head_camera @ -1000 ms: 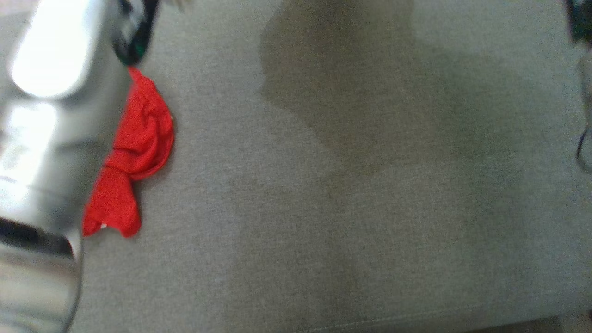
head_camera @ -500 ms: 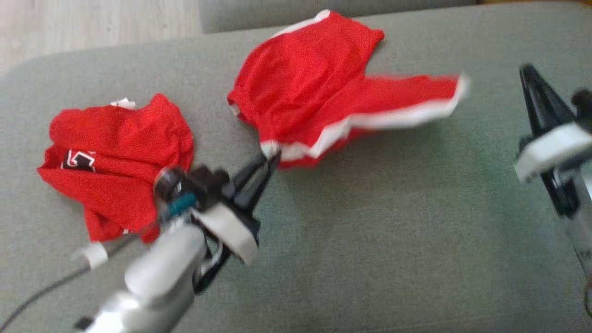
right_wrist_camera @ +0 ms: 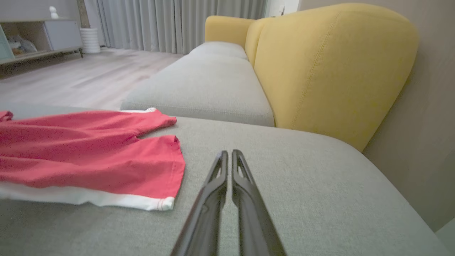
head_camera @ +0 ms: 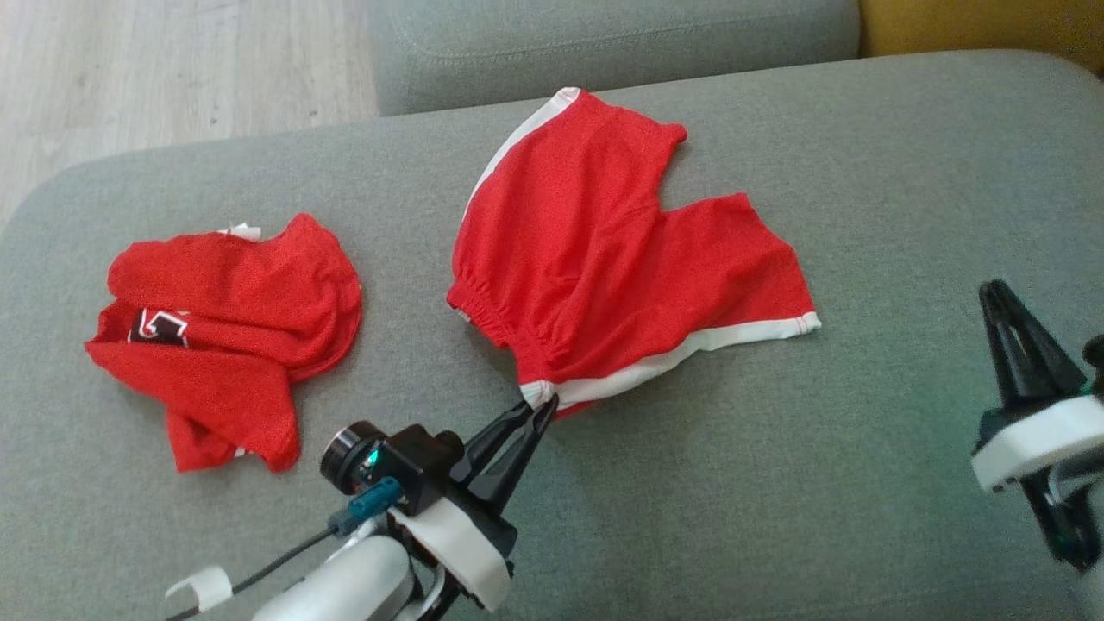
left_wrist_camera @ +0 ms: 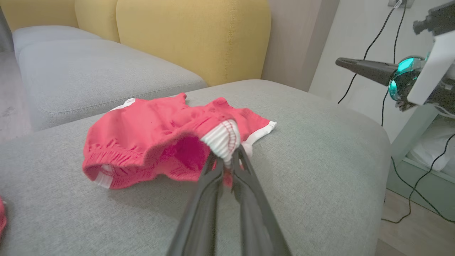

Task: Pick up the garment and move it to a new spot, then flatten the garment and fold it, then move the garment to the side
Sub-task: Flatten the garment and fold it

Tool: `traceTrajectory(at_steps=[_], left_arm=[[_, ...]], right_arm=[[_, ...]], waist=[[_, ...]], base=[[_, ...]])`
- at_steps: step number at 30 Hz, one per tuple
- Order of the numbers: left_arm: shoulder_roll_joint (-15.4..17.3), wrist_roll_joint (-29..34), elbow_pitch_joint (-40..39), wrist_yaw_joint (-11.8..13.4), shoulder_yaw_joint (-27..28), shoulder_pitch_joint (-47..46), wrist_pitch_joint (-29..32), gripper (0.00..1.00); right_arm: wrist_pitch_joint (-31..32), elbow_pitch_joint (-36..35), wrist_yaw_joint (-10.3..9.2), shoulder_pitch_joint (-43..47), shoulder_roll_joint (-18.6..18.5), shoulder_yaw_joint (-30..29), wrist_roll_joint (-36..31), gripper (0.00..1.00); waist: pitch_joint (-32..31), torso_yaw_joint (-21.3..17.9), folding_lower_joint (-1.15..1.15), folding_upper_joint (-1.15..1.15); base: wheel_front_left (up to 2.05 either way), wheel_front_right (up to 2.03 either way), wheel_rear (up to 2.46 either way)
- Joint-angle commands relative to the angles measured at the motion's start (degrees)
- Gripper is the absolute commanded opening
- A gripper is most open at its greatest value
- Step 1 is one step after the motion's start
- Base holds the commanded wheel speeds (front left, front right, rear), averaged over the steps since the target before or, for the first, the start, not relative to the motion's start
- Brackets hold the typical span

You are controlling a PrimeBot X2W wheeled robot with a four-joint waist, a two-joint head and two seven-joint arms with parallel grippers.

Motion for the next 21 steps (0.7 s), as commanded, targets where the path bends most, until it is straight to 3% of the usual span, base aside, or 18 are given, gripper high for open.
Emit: traceTrajectory(at_steps=[1,6,7,8,9,16,21], left_arm=[[1.5,0.7,-2.1,0.9,2.0,-2.3,-0.2,0.0],[2.1,2.3,-2.2,3.3,2.9,-2.7,-1.3,0.0],[2.0,2.6,-2.0,3.9,3.2,-2.6,-1.6,0.09],[2.1,3.4,-1.8,4.6,3.2,-2.7,-1.9,0.79],[2.1,4.1,-1.5,5.3,3.3,-2.6,-2.2,1.0],[1.6,6.6,-0.9,12.3,8.8,-0.8,-3.6,1.0],[0.4,11.9,-7.1,16.7,17.4,4.0,-3.6,1.0]], right_arm=[[0.1,-3.8,-0.04,-1.4,0.6,-1.0,-1.0,1.0],[0.8,-9.0,-0.04,-0.1,7.3,-4.0,-3.7,1.0],[0.8,-9.7,-0.04,0.3,8.5,-4.1,-4.1,1.0],[0.7,-10.4,-0.04,0.7,9.6,-4.3,-4.5,1.0],[0.4,-11.0,-0.04,1.1,10.7,-4.4,-4.9,1.0],[-3.2,-13.4,-0.04,2.6,16.6,-5.5,-7.5,1.0],[-4.6,-12.3,-0.04,5.0,19.6,-6.4,-10.4,1.0]], waist=[[0.4,0.1,0.01,0.0],[0.8,0.7,0.01,0.0],[0.8,0.8,0.01,0.0],[0.8,1.1,0.01,0.0],[0.8,1.3,0.01,0.0],[0.4,3.2,0.01,0.0],[-0.2,4.9,0.01,0.0]], base=[[0.0,0.0,0.0],[0.0,0.0,0.0],[0.0,0.0,0.0],[0.0,0.0,0.0],[0.0,0.0,0.0],[0.0,0.0,0.0],[0.0,0.0,0.0]])
